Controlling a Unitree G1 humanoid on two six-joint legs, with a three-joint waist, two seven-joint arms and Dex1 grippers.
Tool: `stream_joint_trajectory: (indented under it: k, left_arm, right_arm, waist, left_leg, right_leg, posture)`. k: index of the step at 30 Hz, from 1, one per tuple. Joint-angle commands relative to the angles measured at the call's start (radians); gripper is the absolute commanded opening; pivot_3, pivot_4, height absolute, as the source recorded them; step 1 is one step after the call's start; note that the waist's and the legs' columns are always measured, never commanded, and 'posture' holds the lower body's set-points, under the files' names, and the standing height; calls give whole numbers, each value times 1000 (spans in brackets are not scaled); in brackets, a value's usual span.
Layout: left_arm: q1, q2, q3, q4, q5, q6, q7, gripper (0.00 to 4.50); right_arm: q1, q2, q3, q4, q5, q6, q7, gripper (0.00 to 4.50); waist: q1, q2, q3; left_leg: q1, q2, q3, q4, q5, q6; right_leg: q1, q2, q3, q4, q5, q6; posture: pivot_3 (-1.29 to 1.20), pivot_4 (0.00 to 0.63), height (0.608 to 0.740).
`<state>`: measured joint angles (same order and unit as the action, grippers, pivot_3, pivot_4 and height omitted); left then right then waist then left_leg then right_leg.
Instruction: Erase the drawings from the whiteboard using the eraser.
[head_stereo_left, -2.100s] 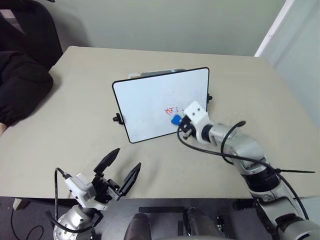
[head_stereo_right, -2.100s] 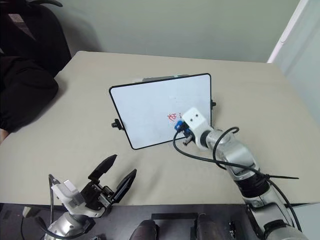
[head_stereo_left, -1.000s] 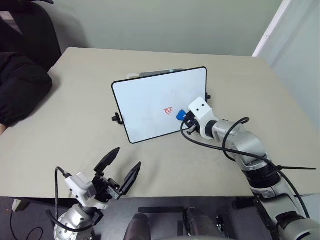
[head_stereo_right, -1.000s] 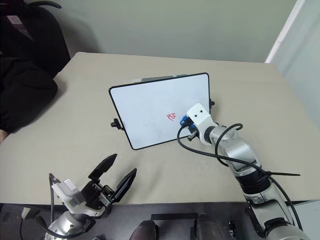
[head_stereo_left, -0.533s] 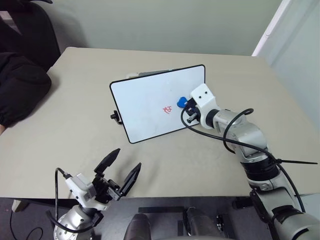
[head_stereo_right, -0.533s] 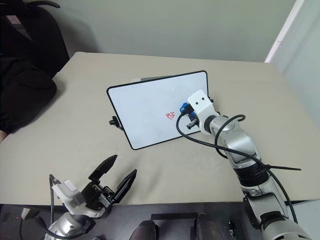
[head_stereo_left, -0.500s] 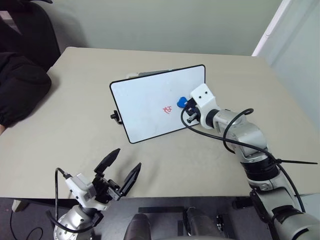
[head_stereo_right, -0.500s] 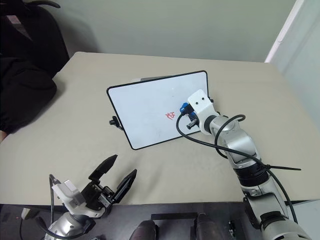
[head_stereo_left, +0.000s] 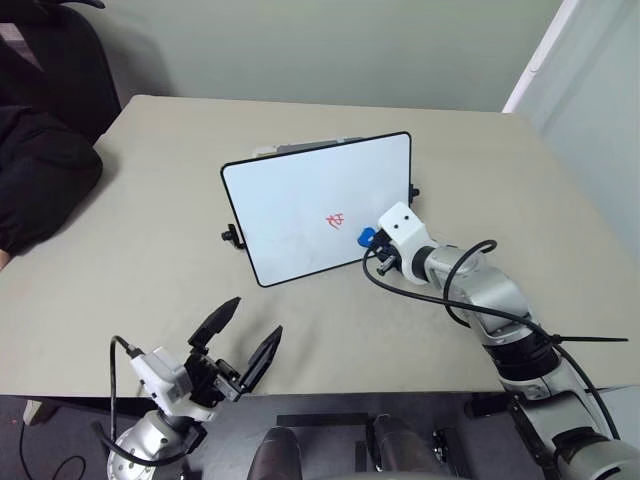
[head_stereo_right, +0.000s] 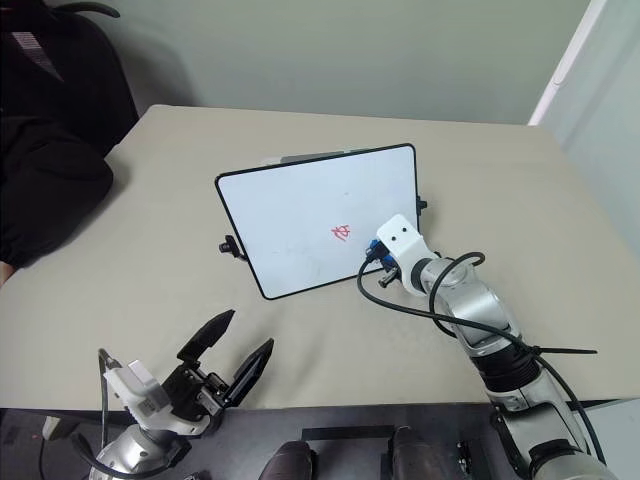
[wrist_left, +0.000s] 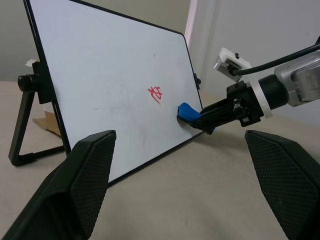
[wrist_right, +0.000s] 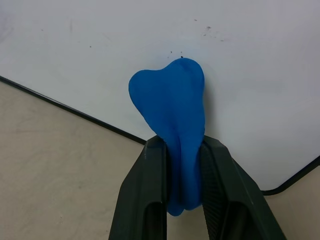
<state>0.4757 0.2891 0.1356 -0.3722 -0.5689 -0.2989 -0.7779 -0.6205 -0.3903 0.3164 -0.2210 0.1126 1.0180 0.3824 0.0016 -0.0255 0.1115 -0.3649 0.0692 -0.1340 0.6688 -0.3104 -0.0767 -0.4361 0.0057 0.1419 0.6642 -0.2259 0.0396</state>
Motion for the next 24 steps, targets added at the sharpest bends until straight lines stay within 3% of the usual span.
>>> stream_joint_trajectory:
  k: [1, 13, 24]
  left_arm:
    - [4, -4, -6, -41, -8, -10, -3, 4500]
    - [12, -7, -16, -48, 0, -16, 0, 4500]
    - [9, -5, -14, -42, -1, -16, 1, 4500]
  right_arm:
    - [-79, 31, -32, -38, -1, -32, 1, 748]
    - [-150, 73, -29, -55, 5, -82, 34, 748]
    - [-45, 24, 48, -14, -35, -91, 57, 748]
  waist:
    - [-4, 0, 0]
    - [0, 0, 0]
    - [2, 0, 0]
  left_leg:
    - [0, 0, 0, 0, 0, 0]
    - [-2, 0, 0, -2, 0, 0]
    - [-1, 0, 0, -2, 0, 0]
  right_leg:
    - [-1, 0, 0, 0, 0, 0]
    - [-3, 0, 0, -1, -1, -1]
    - [-2, -1, 0, -1, -1, -1]
  posture:
    - [0, 150, 740]
    - [0, 150, 740]
    - [0, 150, 740]
